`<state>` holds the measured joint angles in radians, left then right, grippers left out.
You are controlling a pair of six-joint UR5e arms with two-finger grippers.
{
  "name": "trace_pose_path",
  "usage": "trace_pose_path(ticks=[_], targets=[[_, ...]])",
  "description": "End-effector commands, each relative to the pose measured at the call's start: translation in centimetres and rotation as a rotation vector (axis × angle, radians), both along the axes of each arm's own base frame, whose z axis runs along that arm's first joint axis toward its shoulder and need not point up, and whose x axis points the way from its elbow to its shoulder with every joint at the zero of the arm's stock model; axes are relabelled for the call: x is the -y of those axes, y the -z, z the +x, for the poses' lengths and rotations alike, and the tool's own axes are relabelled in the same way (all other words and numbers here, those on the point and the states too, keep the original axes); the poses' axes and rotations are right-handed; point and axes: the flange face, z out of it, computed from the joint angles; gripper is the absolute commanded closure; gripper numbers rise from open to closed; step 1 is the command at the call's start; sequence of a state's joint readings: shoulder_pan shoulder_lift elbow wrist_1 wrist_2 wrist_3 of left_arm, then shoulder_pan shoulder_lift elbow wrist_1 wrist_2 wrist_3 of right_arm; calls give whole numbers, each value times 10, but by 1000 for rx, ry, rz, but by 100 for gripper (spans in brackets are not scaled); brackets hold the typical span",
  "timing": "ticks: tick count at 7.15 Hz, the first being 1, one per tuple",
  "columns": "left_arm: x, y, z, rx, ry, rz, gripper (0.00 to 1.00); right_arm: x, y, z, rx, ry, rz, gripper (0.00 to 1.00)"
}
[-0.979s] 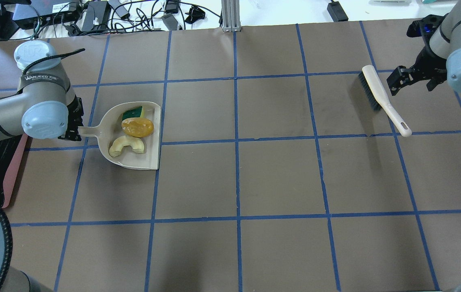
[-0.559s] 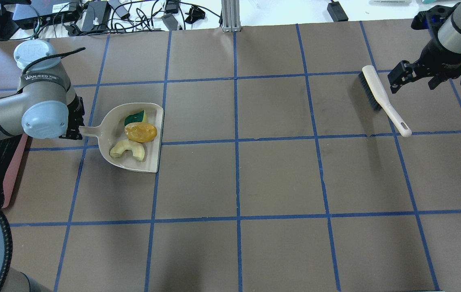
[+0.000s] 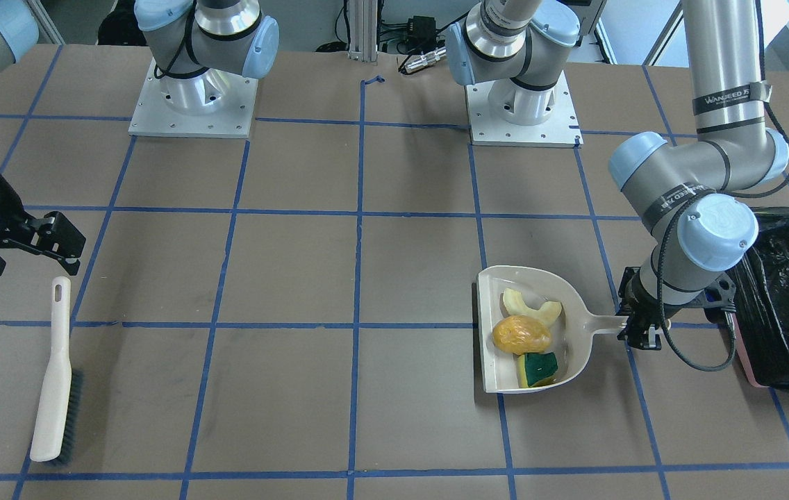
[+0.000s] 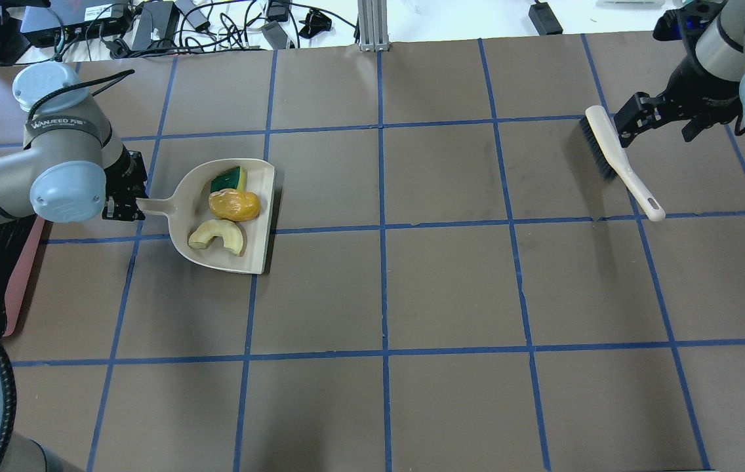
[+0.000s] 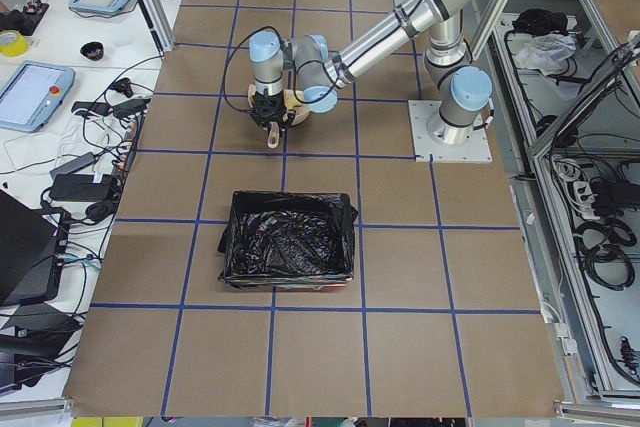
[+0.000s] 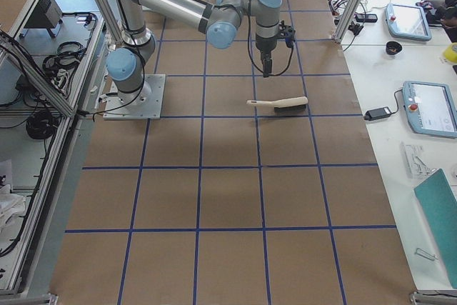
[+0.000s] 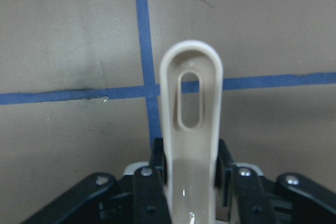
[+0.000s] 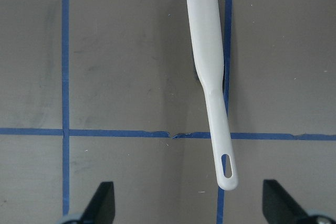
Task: Sweep and dump trash into bin
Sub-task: 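Lift the dustpan with the left gripper and carry it over the bin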
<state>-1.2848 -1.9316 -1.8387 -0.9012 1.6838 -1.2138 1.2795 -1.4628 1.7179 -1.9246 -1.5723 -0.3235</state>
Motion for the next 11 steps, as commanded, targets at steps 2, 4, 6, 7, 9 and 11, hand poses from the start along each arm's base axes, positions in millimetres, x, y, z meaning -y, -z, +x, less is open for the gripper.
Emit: trace_pose_path(ticks=[2, 4, 6, 7, 9, 11], targets=[[5, -49, 28, -46, 13, 3, 100, -18, -19, 34, 22, 30, 17, 0], [-3, -88, 83, -53, 36, 45, 100, -34, -35, 64, 56, 63, 26, 0], [-26, -122, 146, -62, 87, 62, 100, -44, -46, 78, 61, 91, 21, 0], [-42, -144, 186, -65, 109, 67, 100, -53, -62, 90, 63, 112, 14, 0], [-79, -173, 268, -65, 162, 72, 100, -61, -104, 104, 126, 158, 59, 0], [-125, -186, 359, -24, 177, 84, 100, -63, -121, 104, 105, 156, 62, 0]])
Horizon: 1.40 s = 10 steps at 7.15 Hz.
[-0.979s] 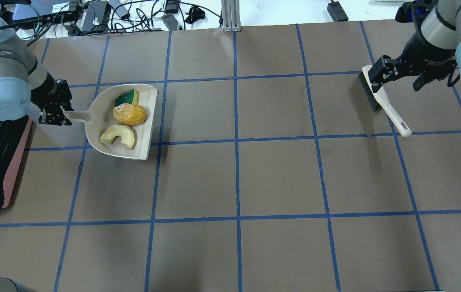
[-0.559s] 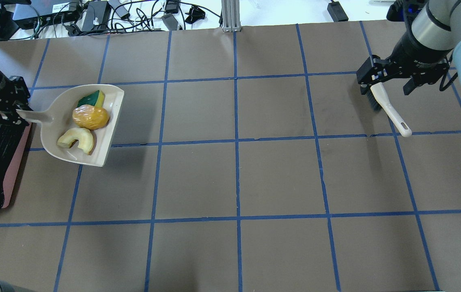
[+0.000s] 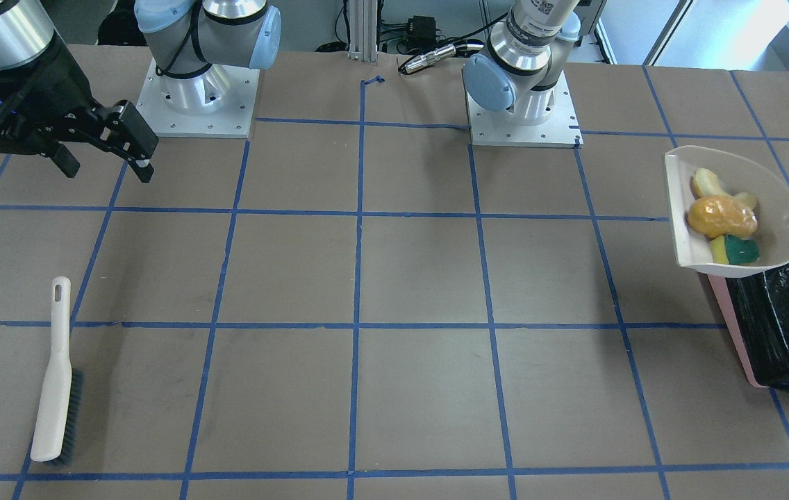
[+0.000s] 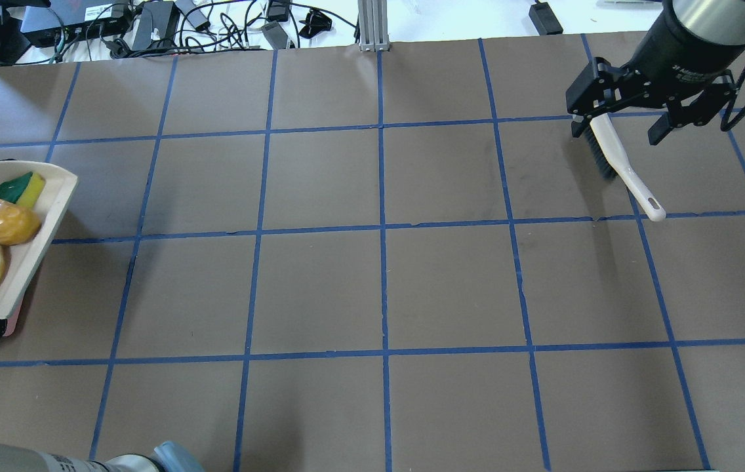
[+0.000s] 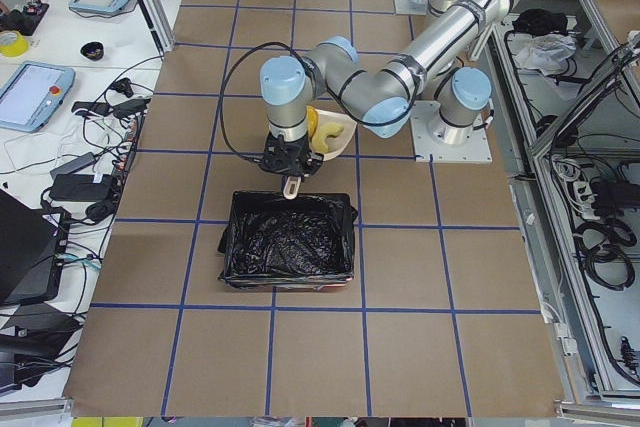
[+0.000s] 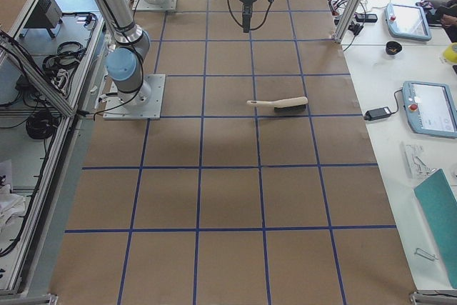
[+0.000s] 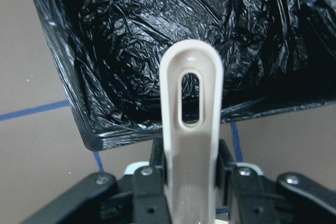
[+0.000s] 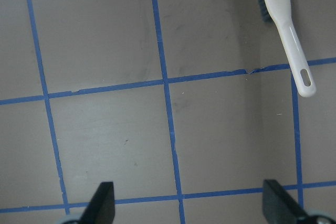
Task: Sweep and dump trash into bin
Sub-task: 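Tilt the dustpan over the bin with the left gripper to dump the items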
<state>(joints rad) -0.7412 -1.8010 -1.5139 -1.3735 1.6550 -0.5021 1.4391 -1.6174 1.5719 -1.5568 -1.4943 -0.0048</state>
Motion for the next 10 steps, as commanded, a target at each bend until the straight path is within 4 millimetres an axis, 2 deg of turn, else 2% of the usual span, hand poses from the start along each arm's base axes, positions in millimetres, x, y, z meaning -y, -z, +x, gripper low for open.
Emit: trace_pose_path(ticks=[1, 2, 3, 4, 5, 6, 7, 8, 9, 10], targets=[[-44, -15, 86, 56, 21, 24, 100, -3, -10, 1, -25, 1, 4, 0], [-61, -20, 116, 97, 16, 29, 100, -4, -11, 13, -25, 0, -3, 0], [-68, -11, 141, 142, -2, 6, 100, -6, -8, 34, -31, 0, 0, 0], [-62, 4, 160, 184, -12, -13, 100, -7, -4, 46, -29, -11, 7, 0], [-60, 16, 176, 229, -37, -38, 100, -8, -1, 48, -28, -16, 16, 0], [-66, 24, 197, 288, -65, -40, 100, -12, 6, 61, -21, -37, 30, 0], [-72, 19, 212, 314, -89, -49, 100, -17, 13, 75, -19, -41, 43, 0], [-70, 16, 220, 324, -105, -58, 100, -15, 11, 81, -23, -39, 15, 0], [-66, 19, 228, 334, -129, -71, 100, -3, 19, 80, -32, -58, -3, 0], [-62, 18, 233, 345, -143, -83, 100, 0, 23, 74, -79, -72, 5, 0]])
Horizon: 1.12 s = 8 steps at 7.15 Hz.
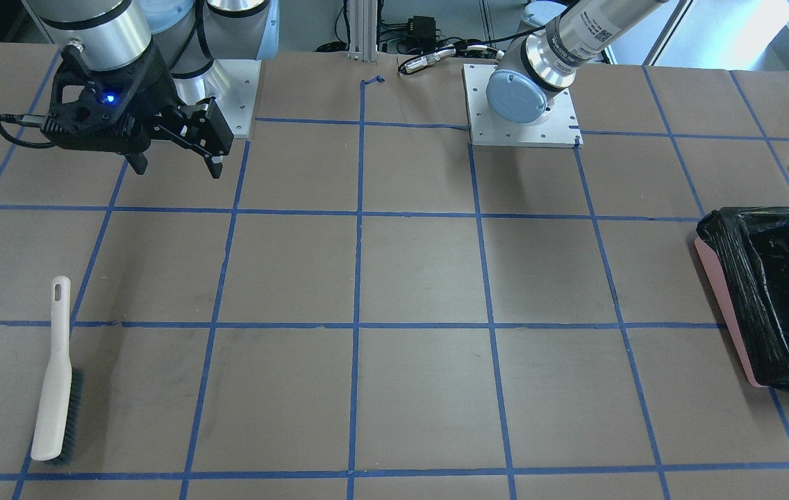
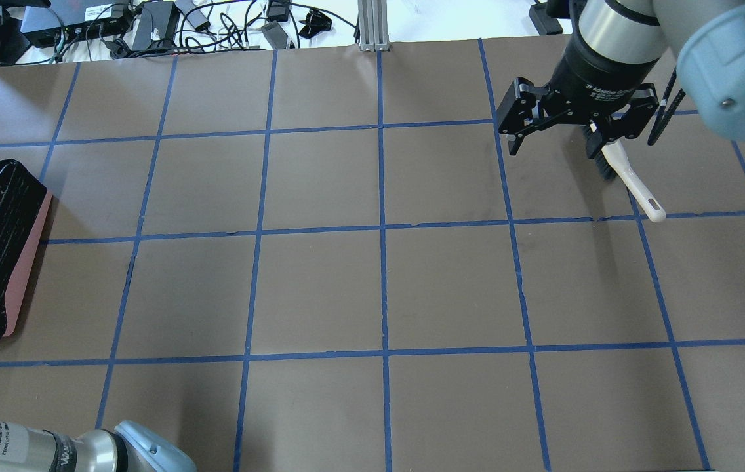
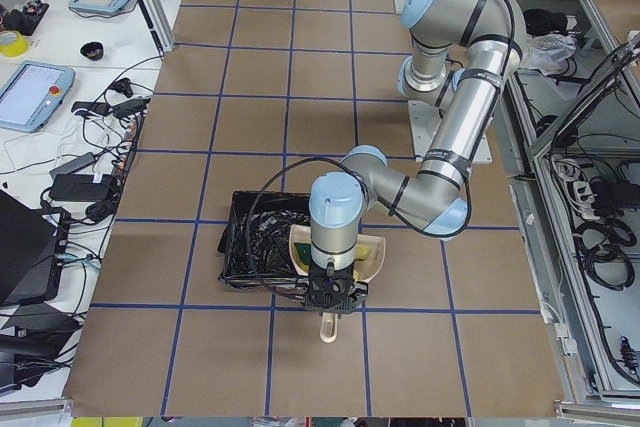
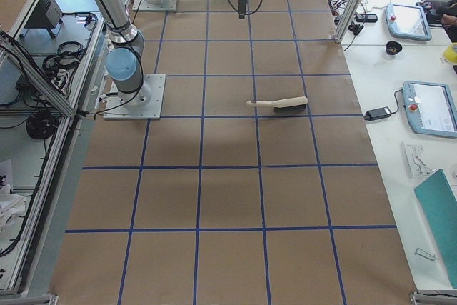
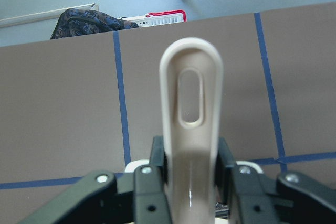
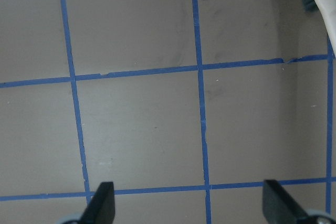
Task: Sweep and dump trash into bin
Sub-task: 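Tilt the dustpan over the bin with the left gripper to dump the items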
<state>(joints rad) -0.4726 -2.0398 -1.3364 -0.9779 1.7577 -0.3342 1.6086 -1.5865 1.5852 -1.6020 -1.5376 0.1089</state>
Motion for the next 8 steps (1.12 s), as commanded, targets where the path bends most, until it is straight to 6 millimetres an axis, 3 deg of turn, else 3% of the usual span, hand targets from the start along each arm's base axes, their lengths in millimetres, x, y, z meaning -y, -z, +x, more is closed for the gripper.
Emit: trace_pose_path(ticks=[1, 2, 4, 6, 8], targets=[[7, -2, 11, 18, -45, -41, 100, 7, 6, -5, -40, -28, -3, 0], [10, -4, 14, 23, -46, -49, 100, 9, 7, -8, -33, -25, -8, 0], [24, -25, 18, 12, -33, -42, 100, 26, 14, -45, -34, 6, -6, 0], [74, -35, 5, 11, -32, -24, 100, 24, 11, -49, -42, 18, -8, 0], [98, -25, 9, 19, -12, -25, 100, 24, 11, -47, -27, 19, -3, 0]])
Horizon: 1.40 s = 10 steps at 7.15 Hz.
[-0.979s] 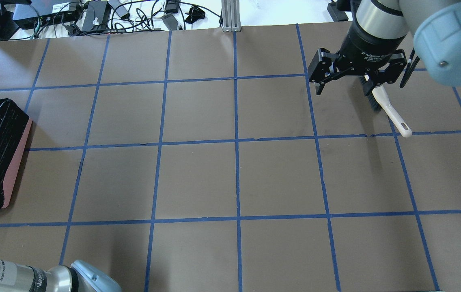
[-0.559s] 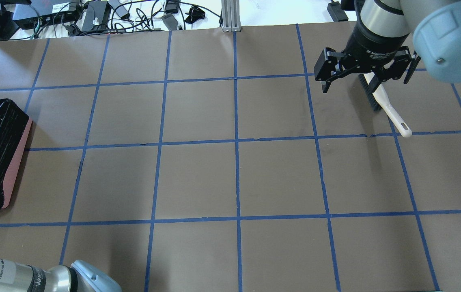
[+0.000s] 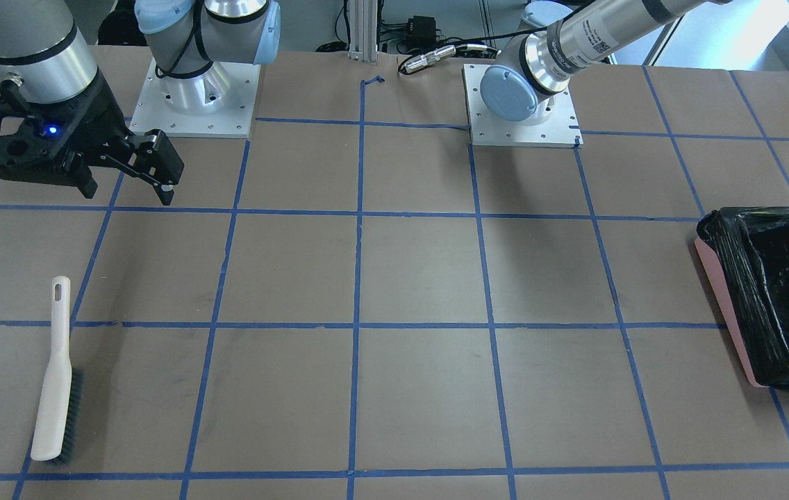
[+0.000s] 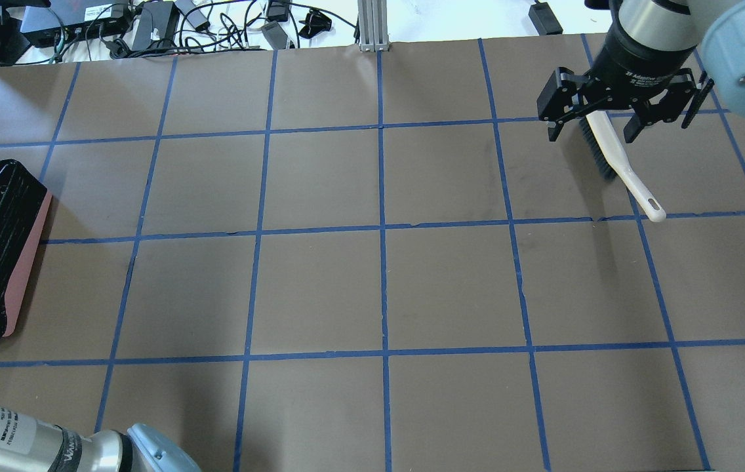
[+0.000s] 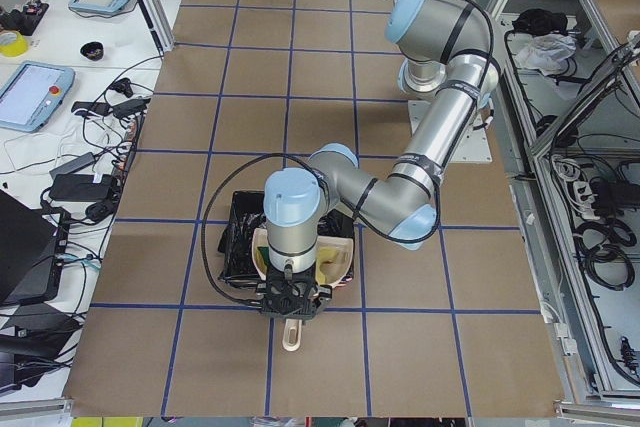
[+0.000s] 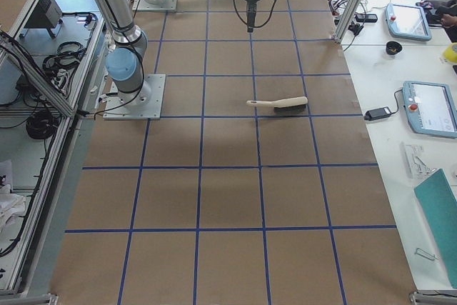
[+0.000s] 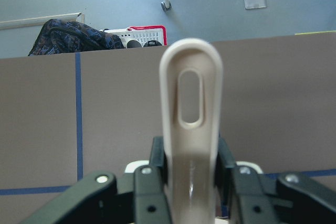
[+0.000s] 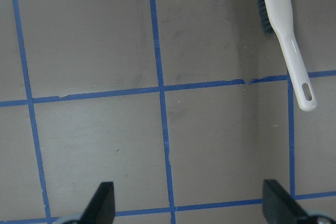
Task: Sweep and dump trash into bin
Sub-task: 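Tilt the dustpan over the bin with the left gripper to dump the items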
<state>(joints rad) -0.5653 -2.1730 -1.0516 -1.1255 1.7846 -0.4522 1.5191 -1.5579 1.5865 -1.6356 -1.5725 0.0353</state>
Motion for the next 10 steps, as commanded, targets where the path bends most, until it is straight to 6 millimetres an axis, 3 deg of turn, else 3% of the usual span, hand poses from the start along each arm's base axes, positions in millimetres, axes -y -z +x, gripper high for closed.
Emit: trace_pose_path(ticks=[1, 3, 4, 5, 6, 8, 9, 10], targets=[[32, 13, 0, 12, 20, 0, 100, 0, 2, 3, 34, -4, 8, 0], [39, 15, -6, 108, 2, 60, 100, -2, 1, 7, 58, -27, 7, 0], [39, 24, -16, 182, -11, 83, 100, -2, 1, 7, 54, -27, 7, 0], [34, 46, -22, 242, -11, 52, 100, -2, 0, 6, 49, -27, 6, 0], [28, 49, -25, 287, -30, 64, 100, -1, -3, 6, 49, -31, -14, 0], [32, 24, -39, 334, -36, 74, 100, -2, -11, 5, 37, -28, -44, 0], [42, 13, -55, 362, -37, 83, 100, -7, -18, 5, 34, -28, -56, 0], [47, 13, -64, 379, -52, 90, 100, -9, -20, 6, 36, -27, -60, 0]])
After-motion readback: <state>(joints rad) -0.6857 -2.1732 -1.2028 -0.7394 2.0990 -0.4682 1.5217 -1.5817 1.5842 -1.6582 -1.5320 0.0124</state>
